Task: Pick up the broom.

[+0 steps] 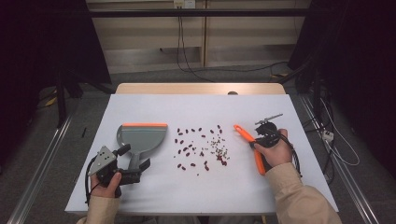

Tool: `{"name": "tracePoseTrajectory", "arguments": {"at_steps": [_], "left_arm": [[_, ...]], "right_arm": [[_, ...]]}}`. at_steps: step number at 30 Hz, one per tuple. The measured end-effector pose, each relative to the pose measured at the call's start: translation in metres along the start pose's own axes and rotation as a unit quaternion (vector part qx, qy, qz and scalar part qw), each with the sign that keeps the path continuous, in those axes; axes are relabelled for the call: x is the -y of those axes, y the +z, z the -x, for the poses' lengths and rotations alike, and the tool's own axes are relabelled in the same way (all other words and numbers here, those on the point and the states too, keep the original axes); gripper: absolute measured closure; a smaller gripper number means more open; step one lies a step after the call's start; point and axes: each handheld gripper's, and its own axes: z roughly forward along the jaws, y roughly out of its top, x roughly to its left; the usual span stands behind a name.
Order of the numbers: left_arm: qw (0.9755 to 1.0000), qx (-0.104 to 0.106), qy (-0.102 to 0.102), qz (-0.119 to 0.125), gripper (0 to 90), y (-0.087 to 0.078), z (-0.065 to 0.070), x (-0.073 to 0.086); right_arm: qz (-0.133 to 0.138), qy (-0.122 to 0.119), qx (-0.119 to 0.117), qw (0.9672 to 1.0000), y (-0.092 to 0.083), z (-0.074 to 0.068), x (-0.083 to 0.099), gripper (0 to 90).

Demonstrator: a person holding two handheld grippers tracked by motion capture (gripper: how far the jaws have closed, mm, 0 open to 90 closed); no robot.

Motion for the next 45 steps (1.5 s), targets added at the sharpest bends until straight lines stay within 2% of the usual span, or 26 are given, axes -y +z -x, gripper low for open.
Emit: {"name": "tracePoseTrajectory", "arguments": {"at_steps": [4,9,12,15,16,17,19,20,22,23,26,27,28,29,30,31,32,33,35,36,37,38,39,41,43,45], "left_arm": [[1.0,0.0,-0.002,0.004,3.6,-0.001,0.001,-0.001],[1.0,0.006,0.002,0.005,3.6,0.0,0.003,-0.004],[0.9998,0.015,0.011,0.004,3.6,0.002,0.009,-0.009],[0.9994,0.026,0.019,0.008,3.6,0.006,0.018,-0.016],[0.9993,0.03,0.022,0.009,3.6,0.008,0.02,-0.018],[0.9991,0.034,0.023,0.007,3.7,0.01,0.024,-0.02],[0.9987,0.042,0.028,0.007,3.7,0.015,0.03,-0.024],[0.9985,0.048,0.027,0.006,3.7,0.017,0.034,-0.026],[0.998,0.056,0.03,0.0,3.7,0.023,0.041,-0.03],[0.9978,0.059,0.031,-0.001,3.8,0.026,0.044,-0.031],[0.9967,0.073,0.034,-0.01,3.8,0.038,0.056,-0.033],[0.9964,0.077,0.032,-0.012,3.8,0.042,0.059,-0.033],[0.9959,0.083,0.032,-0.013,3.8,0.046,0.062,-0.034],[0.9957,0.085,0.034,-0.015,3.8,0.049,0.065,-0.034],[0.9953,0.09,0.032,-0.016,3.8,0.056,0.071,-0.036],[0.9953,0.09,0.032,-0.016,3.8,0.056,0.071,-0.036],[0.995,0.093,0.032,-0.015,3.8,0.059,0.073,-0.037],[0.9945,0.099,0.033,-0.014,3.8,0.064,0.078,-0.038],[0.9941,0.102,0.034,-0.014,3.8,0.066,0.079,-0.038],[0.9938,0.104,0.036,-0.015,3.8,0.068,0.08,-0.038],[0.9938,0.103,0.036,-0.018,3.8,0.071,0.082,-0.038],[0.9938,0.104,0.036,-0.019,3.8,0.074,0.083,-0.037],[0.9936,0.106,0.035,-0.021,3.8,0.077,0.084,-0.037],[0.9934,0.108,0.034,-0.022,3.8,0.081,0.087,-0.037],[0.9926,0.113,0.036,-0.024,3.9,0.086,0.089,-0.037],[0.9925,0.115,0.037,-0.023,3.9,0.09,0.091,-0.037]], "right_arm": [[0.012,-0.003,-0.003,0.9999,-0.002,-0.004,-0.002,69.6],[0.072,0.014,-0.017,0.9972,-0.017,0.0,0.001,69.8],[0.121,0.023,-0.022,0.9922,-0.027,0.004,0.007,69.9],[0.171,0.035,-0.038,0.9839,-0.036,0.005,0.014,69.9],[0.204,0.052,-0.057,0.976,-0.042,0.006,0.018,70.0],[0.22,0.056,-0.066,0.9716,-0.045,0.006,0.02,70.1],[0.242,0.06,-0.07,0.9658,-0.05,0.004,0.023,70.3],[0.242,0.06,-0.07,0.9658,-0.05,0.004,0.023,70.3],[0.262,0.064,-0.078,0.9596,-0.054,0.004,0.026,70.3],[0.282,0.073,-0.091,0.9521,-0.057,0.005,0.03,70.5],[0.308,0.09,-0.109,0.941,-0.058,0.008,0.038,70.5],[0.308,0.09,-0.109,0.941,-0.058,0.008,0.038,70.5],[0.316,0.095,-0.114,0.9372,-0.058,0.009,0.04,70.5],[0.328,0.107,-0.129,0.9298,-0.06,0.011,0.045,70.6],[0.335,0.11,-0.135,0.9259,-0.06,0.012,0.046,70.6],[0.335,0.11,-0.135,0.9259,-0.06,0.012,0.046,70.6],[0.342,0.113,-0.142,0.9219,-0.061,0.013,0.047,70.6],[0.351,0.119,-0.157,0.9156,-0.063,0.014,0.049,70.8],[0.353,0.122,-0.159,0.914,-0.063,0.014,0.05,70.8],[0.351,0.125,-0.169,0.9124,-0.062,0.015,0.05,70.8],[0.357,0.128,-0.171,0.9094,-0.062,0.016,0.051,70.8],[0.358,0.128,-0.175,0.9083,-0.063,0.016,0.051,70.9],[0.367,0.127,-0.181,0.9035,-0.064,0.016,0.051,70.8],[0.368,0.126,-0.183,0.903,-0.065,0.016,0.05,70.9],[0.376,0.129,-0.193,0.8971,-0.067,0.015,0.048,70.9],[0.38,0.127,-0.19,0.8961,-0.068,0.015,0.047,70.8]]}}
